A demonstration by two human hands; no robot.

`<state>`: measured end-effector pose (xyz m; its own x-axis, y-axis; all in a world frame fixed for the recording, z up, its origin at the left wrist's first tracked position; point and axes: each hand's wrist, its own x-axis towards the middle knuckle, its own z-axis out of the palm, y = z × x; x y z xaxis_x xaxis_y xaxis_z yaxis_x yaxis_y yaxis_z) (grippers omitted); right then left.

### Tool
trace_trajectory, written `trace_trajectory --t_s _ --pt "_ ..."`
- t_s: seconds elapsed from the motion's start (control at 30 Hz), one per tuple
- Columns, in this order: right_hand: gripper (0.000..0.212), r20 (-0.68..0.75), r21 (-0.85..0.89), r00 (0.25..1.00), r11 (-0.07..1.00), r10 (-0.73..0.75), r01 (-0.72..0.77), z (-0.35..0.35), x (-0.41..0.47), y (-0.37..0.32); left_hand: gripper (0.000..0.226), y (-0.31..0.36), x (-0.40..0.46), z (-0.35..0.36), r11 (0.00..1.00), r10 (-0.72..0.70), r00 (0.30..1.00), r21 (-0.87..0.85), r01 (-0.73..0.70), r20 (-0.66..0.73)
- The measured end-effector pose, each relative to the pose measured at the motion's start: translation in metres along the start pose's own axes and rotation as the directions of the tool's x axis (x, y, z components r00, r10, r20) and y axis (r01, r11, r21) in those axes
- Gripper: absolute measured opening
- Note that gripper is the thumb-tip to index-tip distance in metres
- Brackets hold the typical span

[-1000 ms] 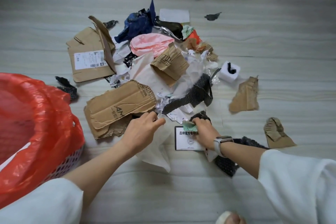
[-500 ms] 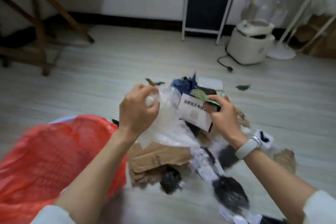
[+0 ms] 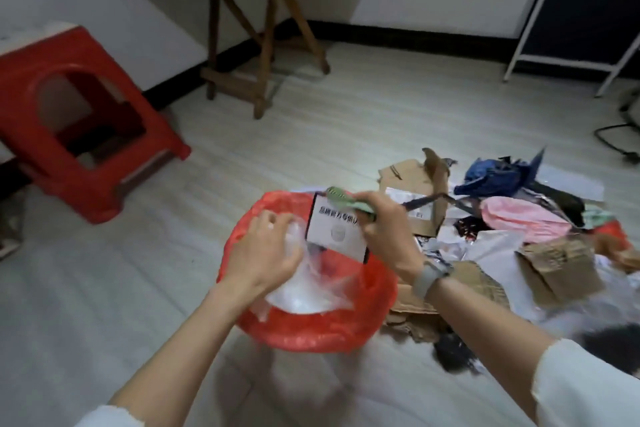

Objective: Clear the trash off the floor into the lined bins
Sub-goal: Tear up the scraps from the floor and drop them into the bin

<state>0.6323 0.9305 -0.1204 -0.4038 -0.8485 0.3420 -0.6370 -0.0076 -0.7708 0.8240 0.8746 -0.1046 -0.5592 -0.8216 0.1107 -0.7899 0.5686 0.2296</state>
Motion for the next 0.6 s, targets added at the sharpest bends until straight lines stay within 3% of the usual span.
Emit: trace_trajectory --t_s 0.03,0.07,0.1,0.13,0.17,0.2,0.23,0.27,0.3,0.37,0.4,0.47,0.53,0.6 --pt "0.026 0.147 -0.1 0.989 0.994 -0.029 0.044 0.015 -0.006 0.001 0.071 -0.006 -0.002 0.014 0.997 -0.013 0.966 0.083 -0.009 0.259" --pt "0.028 0.334 -0.204 0.943 0.975 -0.014 0.087 0.025 -0.011 0.002 0.077 -0.009 -0.003 0.027 0.989 -0.047 0.887 0.147 -0.024 0.46" --pt "0.027 0.518 -0.308 0.855 0.939 0.032 0.151 0.03 -0.016 0.0 0.08 -0.012 -0.005 0.037 0.982 -0.095 0.802 0.187 -0.02 0.589" --pt "0.028 0.669 -0.381 0.737 0.895 0.094 0.231 0.033 -0.02 -0.002 0.081 -0.016 -0.003 0.043 0.98 -0.126 0.761 0.199 -0.004 0.637" --pt "0.032 0.758 -0.416 0.636 0.858 0.144 0.302 0.03 -0.024 -0.004 0.078 -0.018 -0.001 0.042 0.98 -0.131 0.769 0.196 0.007 0.626" --pt "0.037 0.784 -0.423 0.602 0.841 0.154 0.337 0.02 -0.026 -0.008 0.072 -0.02 0.0 0.04 0.982 -0.101 0.822 0.188 -0.008 0.56" --pt "0.039 0.76 -0.401 0.644 0.843 0.088 0.358 0.009 -0.025 -0.013 0.066 -0.021 0.003 0.033 0.986 -0.033 0.899 0.159 -0.041 0.437" --pt "0.037 0.678 -0.363 0.734 0.848 -0.043 0.385 0.0 -0.021 -0.018 0.061 -0.025 0.007 0.027 0.992 0.06 0.964 0.094 -0.087 0.257" --pt "0.032 0.561 -0.338 0.806 0.836 -0.189 0.432 -0.009 -0.014 -0.022 0.058 -0.027 0.012 0.019 0.992 0.125 0.99 0.019 -0.127 0.073" --pt "0.035 0.374 -0.404 0.843 0.75 -0.386 0.523 -0.021 -0.001 -0.018 0.049 -0.03 0.015 0.014 0.983 0.158 0.975 -0.065 -0.17 -0.159" --pt "0.045 0.362 -0.487 0.849 0.698 -0.386 0.525 -0.023 0.004 -0.012 0.045 -0.03 0.014 0.016 0.986 0.142 0.97 -0.059 -0.156 -0.196" --pt "0.068 0.507 -0.636 0.851 0.608 -0.135 0.475 -0.017 0.006 0.0 0.042 -0.027 0.014 0.026 0.993 0.106 0.978 -0.038 -0.114 -0.182" --pt "0.067 0.631 -0.678 0.774 0.526 0.059 0.513 0.001 -0.003 0.015 0.045 -0.023 0.011 0.036 0.998 0.062 0.994 -0.017 -0.063 -0.09" --pt "0.061 0.707 -0.637 0.705 0.475 0.048 0.607 0.022 -0.012 0.021 0.044 -0.023 0.011 0.044 1.0 -0.01 1.0 0.022 0.01 0.008"
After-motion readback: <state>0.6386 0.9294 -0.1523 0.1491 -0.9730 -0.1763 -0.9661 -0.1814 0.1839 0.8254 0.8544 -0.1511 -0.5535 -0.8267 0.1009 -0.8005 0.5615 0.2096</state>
